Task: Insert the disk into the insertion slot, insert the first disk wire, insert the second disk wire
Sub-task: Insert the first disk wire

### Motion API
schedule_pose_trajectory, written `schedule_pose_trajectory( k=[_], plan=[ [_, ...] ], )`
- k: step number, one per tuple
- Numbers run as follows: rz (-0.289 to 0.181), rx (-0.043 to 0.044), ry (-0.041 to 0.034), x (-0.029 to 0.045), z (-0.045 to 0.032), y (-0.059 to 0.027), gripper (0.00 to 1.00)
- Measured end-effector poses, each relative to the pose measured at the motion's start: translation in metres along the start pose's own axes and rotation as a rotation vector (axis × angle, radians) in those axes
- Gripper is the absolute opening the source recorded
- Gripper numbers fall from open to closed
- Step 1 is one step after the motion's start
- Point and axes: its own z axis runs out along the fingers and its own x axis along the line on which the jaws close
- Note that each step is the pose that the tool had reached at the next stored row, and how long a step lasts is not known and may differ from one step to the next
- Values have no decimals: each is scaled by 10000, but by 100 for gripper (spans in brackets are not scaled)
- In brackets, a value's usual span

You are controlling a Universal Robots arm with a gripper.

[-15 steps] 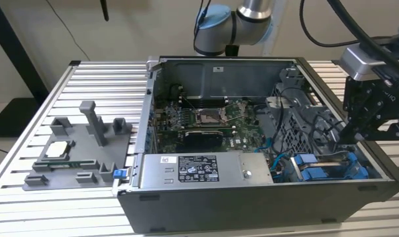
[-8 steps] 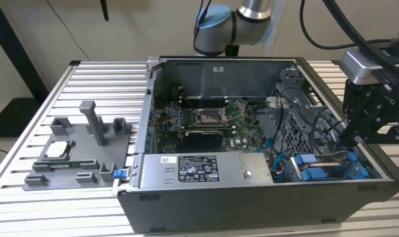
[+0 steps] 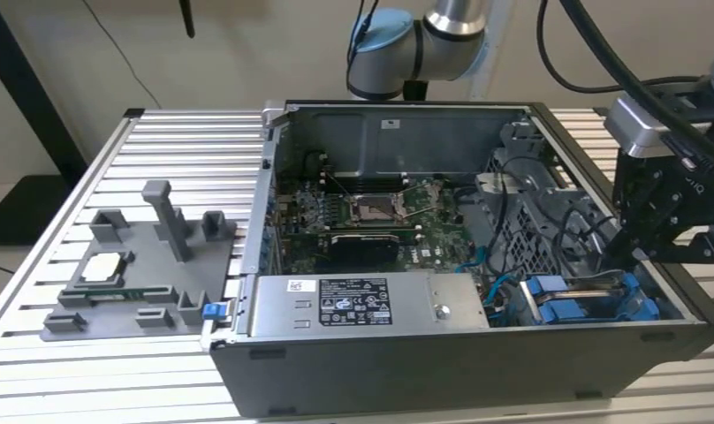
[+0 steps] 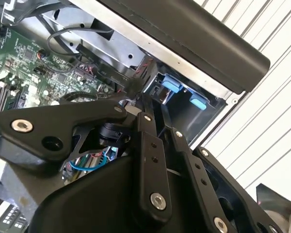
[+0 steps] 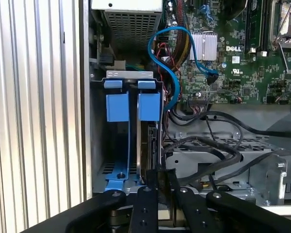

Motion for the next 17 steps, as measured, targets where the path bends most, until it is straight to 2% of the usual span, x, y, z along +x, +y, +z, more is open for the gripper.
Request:
schedule_pose_trajectory(
  k=[17],
  plan=[
    [71, 7, 4, 35, 104, 35, 0]
  ],
)
